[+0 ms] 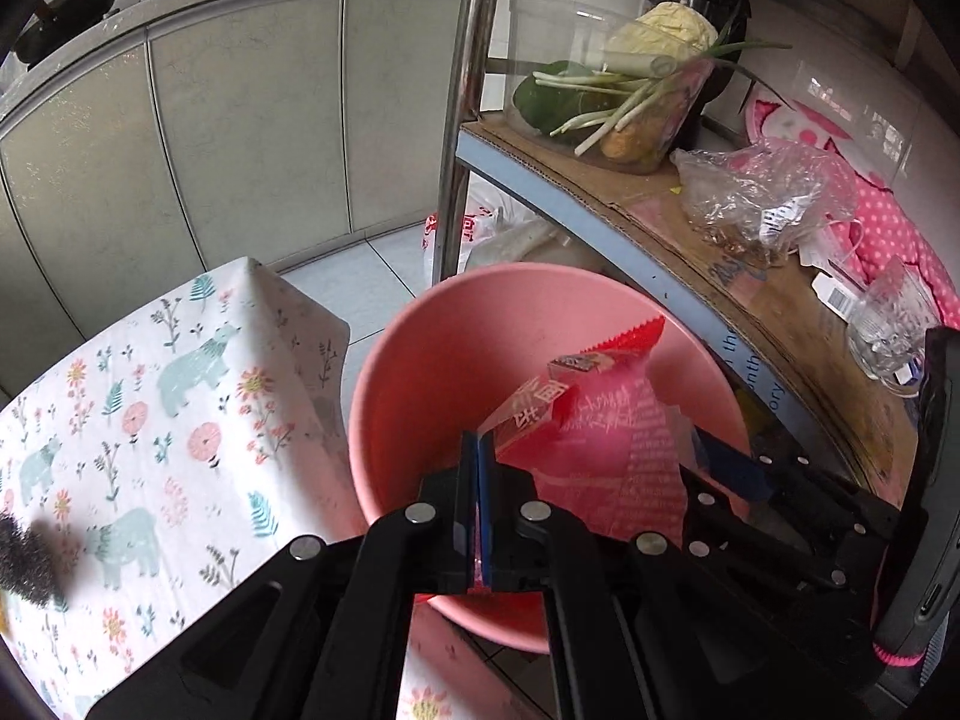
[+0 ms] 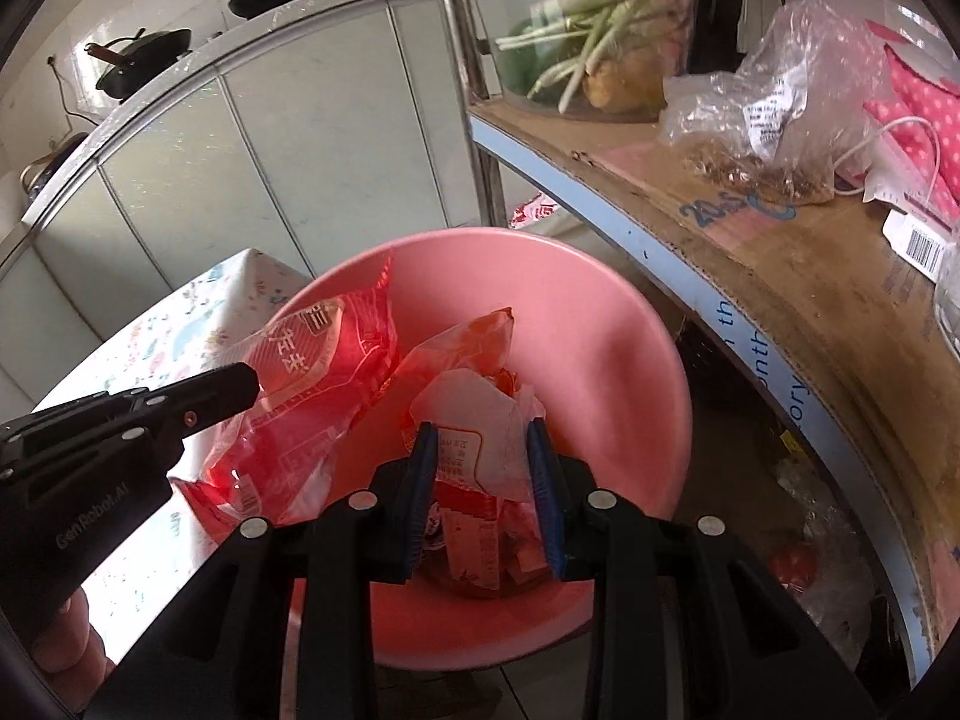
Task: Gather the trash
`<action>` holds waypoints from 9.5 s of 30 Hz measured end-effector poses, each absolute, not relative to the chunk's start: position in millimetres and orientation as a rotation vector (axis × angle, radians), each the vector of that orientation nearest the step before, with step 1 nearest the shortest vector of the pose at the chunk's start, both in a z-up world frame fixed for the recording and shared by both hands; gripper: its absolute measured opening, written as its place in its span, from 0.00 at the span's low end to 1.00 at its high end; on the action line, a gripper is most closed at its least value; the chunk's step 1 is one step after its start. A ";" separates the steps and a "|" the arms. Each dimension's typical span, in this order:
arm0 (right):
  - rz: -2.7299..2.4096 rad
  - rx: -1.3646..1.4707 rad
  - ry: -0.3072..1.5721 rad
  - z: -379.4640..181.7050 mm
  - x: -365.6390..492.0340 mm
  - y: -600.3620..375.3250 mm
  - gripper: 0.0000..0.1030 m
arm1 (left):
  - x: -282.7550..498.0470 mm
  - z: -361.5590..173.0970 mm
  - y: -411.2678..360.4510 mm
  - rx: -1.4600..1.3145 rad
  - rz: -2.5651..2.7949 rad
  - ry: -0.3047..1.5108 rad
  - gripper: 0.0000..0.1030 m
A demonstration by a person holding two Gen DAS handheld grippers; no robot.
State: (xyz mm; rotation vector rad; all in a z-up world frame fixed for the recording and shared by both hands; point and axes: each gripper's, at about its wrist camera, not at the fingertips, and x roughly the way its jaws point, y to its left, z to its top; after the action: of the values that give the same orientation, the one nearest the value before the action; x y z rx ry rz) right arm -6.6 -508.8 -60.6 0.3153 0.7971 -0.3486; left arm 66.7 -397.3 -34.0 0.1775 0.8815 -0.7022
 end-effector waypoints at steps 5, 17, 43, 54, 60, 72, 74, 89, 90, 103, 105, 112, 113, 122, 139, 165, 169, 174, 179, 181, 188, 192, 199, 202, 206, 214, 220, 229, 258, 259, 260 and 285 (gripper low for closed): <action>-0.355 0.309 0.811 -67.1 -1.5 -511.3 0.30 | 74.3 -42.5 -406.1 0.177 -0.709 0.897 0.00; -0.335 0.341 0.821 -78.2 4.7 -517.9 0.40 | 81.3 -57.8 -412.2 0.173 -0.696 0.930 0.02; -0.273 0.244 0.758 -40.8 -17.9 -468.8 0.44 | 43.0 -8.5 -355.3 0.129 -0.619 0.831 0.29; -0.160 0.213 0.752 -17.6 -30.3 -418.6 0.44 | 19.4 9.5 -300.0 0.109 -0.561 0.800 0.29; -0.084 0.180 0.768 -17.0 -29.4 -385.2 0.44 | 10.1 4.2 -253.3 0.104 -0.508 0.811 0.29; 0.054 0.158 0.805 -21.1 -16.3 -321.9 0.44 | 11.0 -20.5 -142.1 0.035 -0.328 0.870 0.29; 0.084 0.145 0.810 -21.1 -10.5 -308.3 0.43 | 12.9 -23.8 -121.2 0.016 -0.290 0.881 0.29; 0.212 0.082 0.856 -29.8 43.5 -236.1 0.43 | 39.6 -42.5 -8.5 -0.094 -0.081 0.940 0.29; 0.217 0.077 0.858 -30.1 46.7 -233.3 0.43 | 40.9 -42.7 -7.5 -0.096 -0.077 0.941 0.29; 0.222 0.007 0.848 -31.4 95.9 -200.4 0.51 | 67.8 -48.7 1.3 -0.099 -0.043 0.944 0.29; 0.221 0.002 0.849 -32.1 105.5 -196.8 0.51 | 70.6 -47.4 1.9 -0.100 -0.044 0.940 0.29; 0.231 -0.021 0.841 -39.1 128.3 -182.6 0.51 | 77.8 -45.9 3.7 -0.086 -0.033 0.932 0.29; 0.233 -0.023 0.837 -39.6 129.3 -181.2 0.51 | 78.7 -46.0 3.8 -0.083 -0.030 0.931 0.29; 0.281 -0.060 0.842 -48.6 131.4 -167.2 0.43 | 87.2 -43.4 4.2 -0.077 -0.025 0.916 0.29; 0.295 -0.097 0.803 -32.5 111.1 -162.0 0.17 | 104.3 -38.7 0.7 -0.059 -0.034 0.893 0.29; 0.225 -0.069 0.801 -17.3 86.7 -185.5 0.17 | 129.4 -56.9 -21.5 0.025 -0.075 0.896 0.00; 0.217 -0.056 0.792 -13.4 81.7 -190.5 0.17 | 112.2 -47.6 -18.0 0.007 -0.094 0.873 0.00; 0.208 -0.035 0.768 -4.3 69.7 -201.5 0.17 | 91.6 -29.2 -12.0 -0.045 -0.147 0.830 0.00; 0.201 -0.012 0.754 0.7 58.3 -210.3 0.17 | 66.8 -4.3 -12.2 -0.072 -0.177 0.789 0.00; 0.203 -0.001 0.753 1.6 54.7 -212.9 0.17 | 64.3 0.5 -11.2 -0.077 -0.190 0.781 0.00; 0.189 0.008 0.764 0.0 49.7 -221.4 0.17 | 88.0 -13.5 -19.1 -0.060 -0.139 0.807 0.48; 0.163 0.018 0.776 -0.8 54.3 -227.2 0.17 | 111.0 -34.2 -39.3 0.047 -0.111 0.853 0.48; 0.119 0.029 0.779 -1.1 56.5 -237.9 0.17 | 128.9 -65.1 -46.9 0.119 -0.050 0.920 0.48; 0.111 0.039 0.781 -2.3 56.5 -241.4 0.17 | 126.9 -69.4 -48.2 0.152 -0.031 0.900 0.39; 0.109 0.046 0.782 -2.6 56.7 -243.6 0.17 | 124.2 -66.2 -44.0 0.123 -0.041 0.889 0.13; 0.107 0.057 0.766 0.7 50.8 -247.2 0.17 | 105.4 -44.1 -45.7 0.086 -0.064 0.846 0.08; 0.073 0.037 0.734 6.3 44.3 -249.3 0.17 | 87.6 -22.9 -54.4 0.066 -0.105 0.809 0.08; 0.034 0.041 0.703 13.4 35.3 -261.4 0.17 | 65.1 3.8 -79.0 0.062 -0.180 0.757 0.07; -0.144 0.128 0.652 20.1 6.9 -349.5 0.17 | 35.7 48.9 -213.4 0.180 -0.464 0.650 0.08; -0.159 0.136 0.652 19.5 6.0 -356.7 0.17 | 34.7 49.5 -221.7 0.186 -0.485 0.647 0.08; -0.169 0.141 0.651 19.0 5.7 -361.0 0.17 | 34.1 50.0 -228.1 0.189 -0.501 0.646 0.08; -0.328 0.328 0.777 -58.2 14.2 -488.2 0.19 | 62.0 -15.5 -377.7 0.187 -0.774 0.794 0.09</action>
State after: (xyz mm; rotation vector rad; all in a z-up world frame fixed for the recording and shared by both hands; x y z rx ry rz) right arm 14.2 -488.2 -58.2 0.3277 0.7767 -0.3279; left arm 62.0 -377.7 -15.5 0.1865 0.7938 -0.7744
